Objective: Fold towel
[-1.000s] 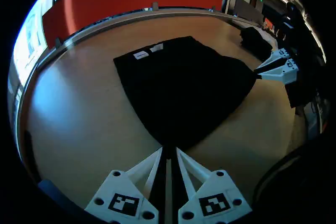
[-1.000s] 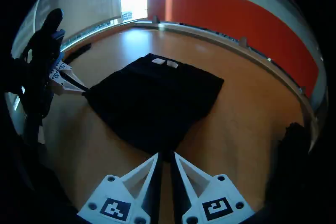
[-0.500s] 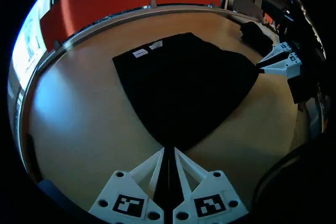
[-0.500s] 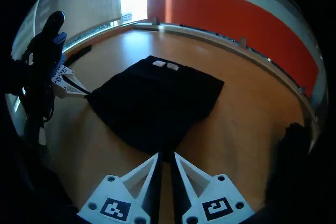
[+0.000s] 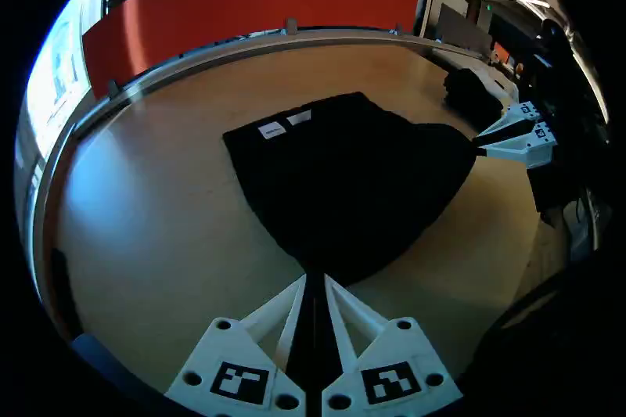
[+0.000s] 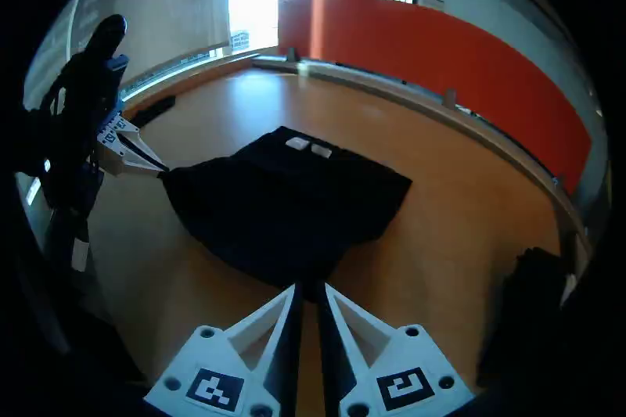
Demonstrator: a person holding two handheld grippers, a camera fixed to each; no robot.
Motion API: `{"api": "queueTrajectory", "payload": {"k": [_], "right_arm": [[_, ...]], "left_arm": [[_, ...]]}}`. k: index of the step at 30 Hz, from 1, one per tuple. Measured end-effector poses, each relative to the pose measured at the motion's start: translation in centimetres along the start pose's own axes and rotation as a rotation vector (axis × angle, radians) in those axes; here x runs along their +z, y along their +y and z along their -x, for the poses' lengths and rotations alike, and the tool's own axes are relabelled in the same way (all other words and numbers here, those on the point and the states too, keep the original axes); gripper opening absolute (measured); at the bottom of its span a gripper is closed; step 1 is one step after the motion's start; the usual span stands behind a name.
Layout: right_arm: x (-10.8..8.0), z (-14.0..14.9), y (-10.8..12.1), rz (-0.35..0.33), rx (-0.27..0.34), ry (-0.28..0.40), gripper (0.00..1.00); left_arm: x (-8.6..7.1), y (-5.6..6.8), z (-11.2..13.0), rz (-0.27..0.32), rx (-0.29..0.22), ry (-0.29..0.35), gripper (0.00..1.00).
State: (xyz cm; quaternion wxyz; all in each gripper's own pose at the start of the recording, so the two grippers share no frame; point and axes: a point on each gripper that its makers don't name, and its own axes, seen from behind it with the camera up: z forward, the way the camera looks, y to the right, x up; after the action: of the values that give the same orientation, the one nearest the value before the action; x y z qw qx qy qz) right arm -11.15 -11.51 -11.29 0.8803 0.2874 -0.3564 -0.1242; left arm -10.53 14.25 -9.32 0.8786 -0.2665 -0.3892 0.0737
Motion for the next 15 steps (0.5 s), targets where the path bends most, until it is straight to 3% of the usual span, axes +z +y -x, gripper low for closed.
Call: {"api": "queueTrajectory", "payload": {"k": [15], "right_arm": [[-3.2, -3.2, -0.4, -0.01, -0.001, 0.038, 0.12]], "left_arm": [[-3.9, 0.6, -3.2, 0.03, -0.03, 0.032, 0.0]]}}
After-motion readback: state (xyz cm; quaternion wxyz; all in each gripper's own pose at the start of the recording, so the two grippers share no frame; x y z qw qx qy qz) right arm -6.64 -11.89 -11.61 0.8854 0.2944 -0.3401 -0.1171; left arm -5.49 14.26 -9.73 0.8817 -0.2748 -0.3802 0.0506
